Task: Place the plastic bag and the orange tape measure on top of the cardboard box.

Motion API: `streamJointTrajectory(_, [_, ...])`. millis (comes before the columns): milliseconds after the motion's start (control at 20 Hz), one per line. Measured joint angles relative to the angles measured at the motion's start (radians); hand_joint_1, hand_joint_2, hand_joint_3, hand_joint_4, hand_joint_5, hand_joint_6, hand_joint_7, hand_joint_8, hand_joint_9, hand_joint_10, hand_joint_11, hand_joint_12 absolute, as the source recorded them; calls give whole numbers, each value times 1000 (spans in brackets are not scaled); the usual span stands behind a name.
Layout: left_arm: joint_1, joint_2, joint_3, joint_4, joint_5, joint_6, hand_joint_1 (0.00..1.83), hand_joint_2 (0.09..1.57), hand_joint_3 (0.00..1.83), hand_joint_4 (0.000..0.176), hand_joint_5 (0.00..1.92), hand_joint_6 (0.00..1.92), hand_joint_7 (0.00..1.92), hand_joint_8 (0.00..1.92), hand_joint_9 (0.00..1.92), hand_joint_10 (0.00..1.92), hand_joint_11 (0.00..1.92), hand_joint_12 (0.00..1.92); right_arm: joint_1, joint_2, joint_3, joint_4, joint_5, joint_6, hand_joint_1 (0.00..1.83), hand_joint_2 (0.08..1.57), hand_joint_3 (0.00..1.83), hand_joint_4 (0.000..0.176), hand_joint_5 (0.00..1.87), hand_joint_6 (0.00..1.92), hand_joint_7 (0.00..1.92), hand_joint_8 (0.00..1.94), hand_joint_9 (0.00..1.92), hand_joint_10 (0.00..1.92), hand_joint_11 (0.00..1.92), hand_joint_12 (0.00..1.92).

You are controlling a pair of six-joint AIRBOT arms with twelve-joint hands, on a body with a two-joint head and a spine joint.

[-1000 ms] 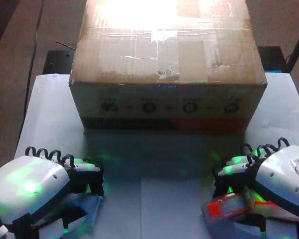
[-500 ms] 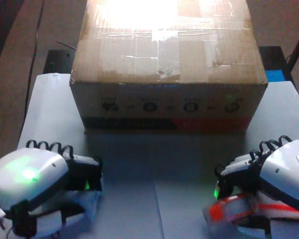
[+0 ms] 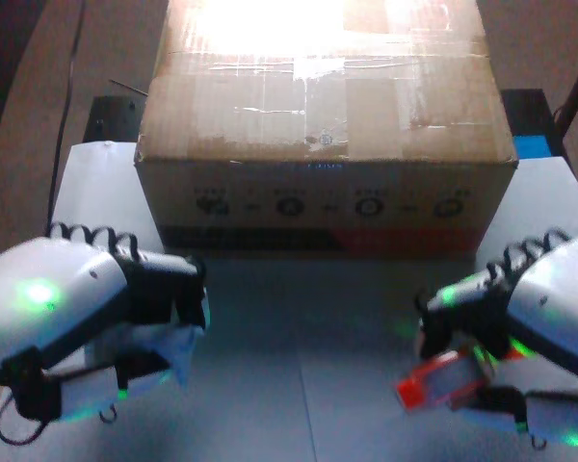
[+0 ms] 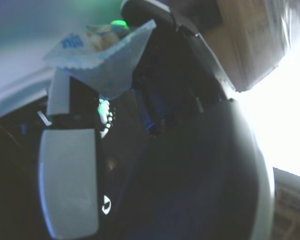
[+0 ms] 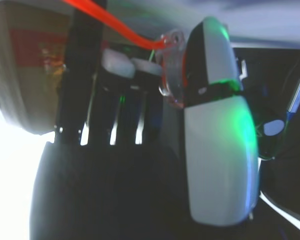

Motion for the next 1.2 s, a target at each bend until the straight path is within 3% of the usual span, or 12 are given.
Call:
streamJointTrajectory(200, [-10, 50, -32, 21, 88, -20, 1364, 1163, 1, 0, 834, 1096, 810, 1225, 878, 1337, 734, 1443, 21, 50, -28, -22, -67, 0, 1246, 1175, 0, 0, 982, 739, 810, 1553, 996, 1618, 999, 1705])
streamJointTrajectory(250, [-12, 69, -47, 27, 111, -20, 1360, 1172, 1, 0, 827, 1109, 787, 1253, 860, 1362, 714, 1435, 28, 63, -40, -24, -78, 0, 1240, 1183, 0, 0, 971, 773, 782, 1586, 911, 1747, 939, 1852])
streamJointTrajectory(300, [-12, 78, -51, 35, 123, -20, 1360, 1173, 0, 0, 817, 1113, 784, 1249, 872, 1362, 732, 1444, 27, 71, -48, -31, -89, 0, 1241, 1184, 0, 0, 965, 765, 786, 1585, 909, 1749, 938, 1854])
streamJointTrajectory(350, [-12, 89, -59, 37, 136, -20, 1365, 1164, 0, 0, 821, 1072, 803, 1211, 913, 1338, 812, 1425, 27, 82, -58, -41, -105, 1, 1231, 1164, 7, 0, 963, 815, 833, 1601, 1059, 1914, 1238, 1918])
streamJointTrajectory(450, [-18, 104, -64, 43, 170, -20, 1367, 1159, 0, 0, 825, 1059, 811, 1187, 922, 1329, 822, 1408, 40, 100, -65, -54, -138, 1, 1250, 1163, 0, 0, 1014, 676, 819, 1535, 1058, 1921, 1242, 1921])
streamJointTrajectory(500, [-23, 111, -67, 45, 181, -19, 1366, 1154, 0, 0, 868, 1023, 814, 1187, 903, 1324, 777, 1415, 47, 106, -65, -53, -149, 1, 1242, 1170, 3, 0, 982, 775, 813, 1532, 937, 1750, 944, 1800])
streamJointTrajectory(550, [-36, 111, -67, 47, 201, -20, 1371, 1137, 0, 0, 910, 967, 843, 1142, 936, 1267, 790, 1412, 60, 113, -65, -53, -163, 1, 1240, 1182, 0, 0, 973, 770, 783, 1583, 886, 1702, 844, 1779])
streamJointTrajectory(700, [-98, 111, -58, 78, 229, -21, 1368, 1145, 0, 0, 927, 913, 829, 1211, 882, 1328, 728, 1495, 92, 122, -53, -59, -212, 2, 1237, 1187, 2, 0, 951, 794, 783, 1590, 885, 1698, 843, 1776])
streamJointTrajectory(900, [-201, 77, -5, 79, 252, -17, 1380, 1100, 0, 0, 991, 743, 979, 1034, 972, 1261, 709, 1465, 157, 124, -20, -56, -249, -10, 1241, 1181, 0, 0, 978, 763, 782, 1584, 883, 1700, 840, 1779])
streamJointTrajectory(1000, [-239, 48, 18, 82, 253, -17, 1381, 1099, 0, 0, 993, 741, 981, 1032, 973, 1259, 710, 1465, 189, 124, -15, -59, -269, -75, 1241, 1181, 0, 0, 980, 760, 783, 1582, 883, 1700, 840, 1778])
streamJointTrajectory(1150, [-288, 15, 57, 84, 252, -16, 1381, 1099, 0, 0, 993, 740, 981, 1032, 974, 1259, 710, 1464, 239, 108, 25, -59, -283, -94, 1241, 1180, 0, 0, 981, 758, 783, 1581, 883, 1699, 840, 1778])
streamJointTrajectory(1200, [-298, 8, 71, 85, 256, -17, 1392, 1097, 0, 0, 917, 826, 1015, 992, 1019, 1221, 967, 1369, 251, 93, 44, -56, -290, -95, 1241, 1182, 0, 0, 967, 757, 789, 1580, 882, 1699, 839, 1778])
